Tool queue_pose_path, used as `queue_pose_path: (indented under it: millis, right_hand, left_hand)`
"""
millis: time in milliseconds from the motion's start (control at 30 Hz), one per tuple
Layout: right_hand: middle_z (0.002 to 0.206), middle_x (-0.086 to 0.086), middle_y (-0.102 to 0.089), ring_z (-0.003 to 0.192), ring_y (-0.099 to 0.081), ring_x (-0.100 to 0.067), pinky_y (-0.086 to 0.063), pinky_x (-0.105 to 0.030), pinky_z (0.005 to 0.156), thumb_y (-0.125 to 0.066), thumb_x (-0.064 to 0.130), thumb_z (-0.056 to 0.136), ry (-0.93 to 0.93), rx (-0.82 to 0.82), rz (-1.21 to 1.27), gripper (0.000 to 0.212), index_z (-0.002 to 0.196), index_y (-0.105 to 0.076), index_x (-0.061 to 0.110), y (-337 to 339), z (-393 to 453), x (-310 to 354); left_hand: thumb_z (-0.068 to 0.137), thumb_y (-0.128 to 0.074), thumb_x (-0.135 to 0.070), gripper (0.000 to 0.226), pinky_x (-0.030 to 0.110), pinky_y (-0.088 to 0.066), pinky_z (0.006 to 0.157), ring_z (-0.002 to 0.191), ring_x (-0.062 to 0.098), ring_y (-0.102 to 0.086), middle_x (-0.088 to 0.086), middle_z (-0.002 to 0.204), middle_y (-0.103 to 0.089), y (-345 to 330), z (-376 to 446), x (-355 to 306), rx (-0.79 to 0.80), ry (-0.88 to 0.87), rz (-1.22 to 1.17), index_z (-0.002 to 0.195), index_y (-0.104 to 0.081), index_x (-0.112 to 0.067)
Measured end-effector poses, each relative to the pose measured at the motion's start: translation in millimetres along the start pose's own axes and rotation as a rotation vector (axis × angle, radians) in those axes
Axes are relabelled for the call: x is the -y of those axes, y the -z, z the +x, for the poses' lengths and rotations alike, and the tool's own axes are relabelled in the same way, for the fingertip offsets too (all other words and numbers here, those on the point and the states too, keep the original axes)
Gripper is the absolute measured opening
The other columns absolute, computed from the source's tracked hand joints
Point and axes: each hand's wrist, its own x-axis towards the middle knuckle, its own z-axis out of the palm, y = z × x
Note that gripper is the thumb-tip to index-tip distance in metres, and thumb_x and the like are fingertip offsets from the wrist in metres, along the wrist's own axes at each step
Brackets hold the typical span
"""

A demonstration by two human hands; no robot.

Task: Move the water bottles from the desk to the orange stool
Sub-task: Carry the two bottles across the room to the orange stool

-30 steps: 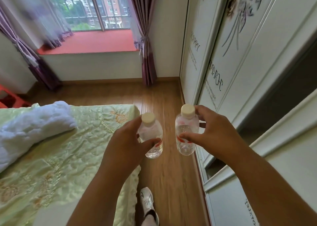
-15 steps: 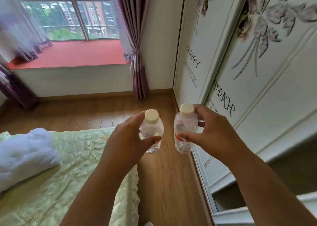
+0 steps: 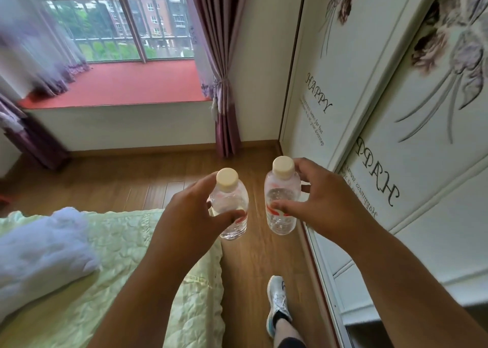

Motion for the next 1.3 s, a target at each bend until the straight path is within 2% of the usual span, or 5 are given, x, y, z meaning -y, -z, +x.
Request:
queue_pose_path:
  millis: [233, 433, 700, 900, 1300]
  right_hand:
    - [0.115, 0.024, -0.055, 0.107, -0.059, -0.005, -0.045, -0.021, 0.087, -0.088, 0.044, 0.069, 0.040, 0.043, 0.056, 0.076, 0.133, -0.049, 0.040, -8.3, 97.0, -26.3]
    - [0.122, 0.017, -0.063, 0.109, -0.062, -0.008, -0.050, -0.028, 0.096, -0.089, 0.046, 0.068, 0.079, 0.063, 0.087, 0.078, 0.135, -0.050, 0.037, 9.6, 192.6, -52.6]
    - [0.121, 0.017, -0.066, 0.107, -0.064, -0.008, -0.055, -0.038, 0.095, -0.089, 0.046, 0.068, 0.118, 0.099, 0.090, 0.078, 0.136, -0.052, 0.037, 31.9, 279.1, -89.8]
    - [0.120, 0.020, -0.064, 0.106, -0.062, -0.005, -0.054, -0.034, 0.093, -0.088, 0.048, 0.069, 0.112, 0.104, 0.080, 0.076, 0.134, -0.050, 0.041, 44.1, 316.5, -111.9]
    - [0.115, 0.026, -0.057, 0.106, -0.058, -0.002, -0.046, -0.020, 0.086, -0.089, 0.045, 0.068, 0.031, 0.042, -0.024, 0.072, 0.130, -0.052, 0.039, 55.1, 395.2, -140.8]
  left_hand:
    - [0.063, -0.074, -0.062, 0.079, 0.018, -0.051, 0.088, 0.108, 0.001, -0.061, -0.027, 0.120, -0.060, -4.2, 75.0, 14.1, -0.024, 0.056, 0.024, 0.136, -0.057, -0.039]
    - [0.065, -0.077, -0.061, 0.075, 0.033, -0.059, 0.091, 0.110, 0.008, -0.066, -0.020, 0.125, -0.067, -18.5, 163.7, 14.8, -0.057, 0.098, 0.060, 0.134, -0.059, -0.038]
    - [0.061, -0.072, -0.066, 0.079, 0.009, -0.046, 0.082, 0.104, -0.003, -0.061, -0.030, 0.118, -0.060, -48.5, 242.9, 10.1, -0.113, 0.137, 0.063, 0.134, -0.058, -0.041]
    - [0.059, -0.066, -0.072, 0.084, 0.029, -0.058, 0.089, 0.108, 0.005, -0.066, -0.019, 0.126, -0.067, -62.2, 288.0, 10.9, -0.077, 0.156, 0.070, 0.136, -0.057, -0.041]
    - [0.067, -0.078, -0.054, 0.076, 0.026, -0.054, 0.092, 0.110, 0.004, -0.065, -0.016, 0.128, -0.067, -87.6, 399.3, 37.4, 0.016, 0.108, -0.011, 0.138, -0.056, -0.035]
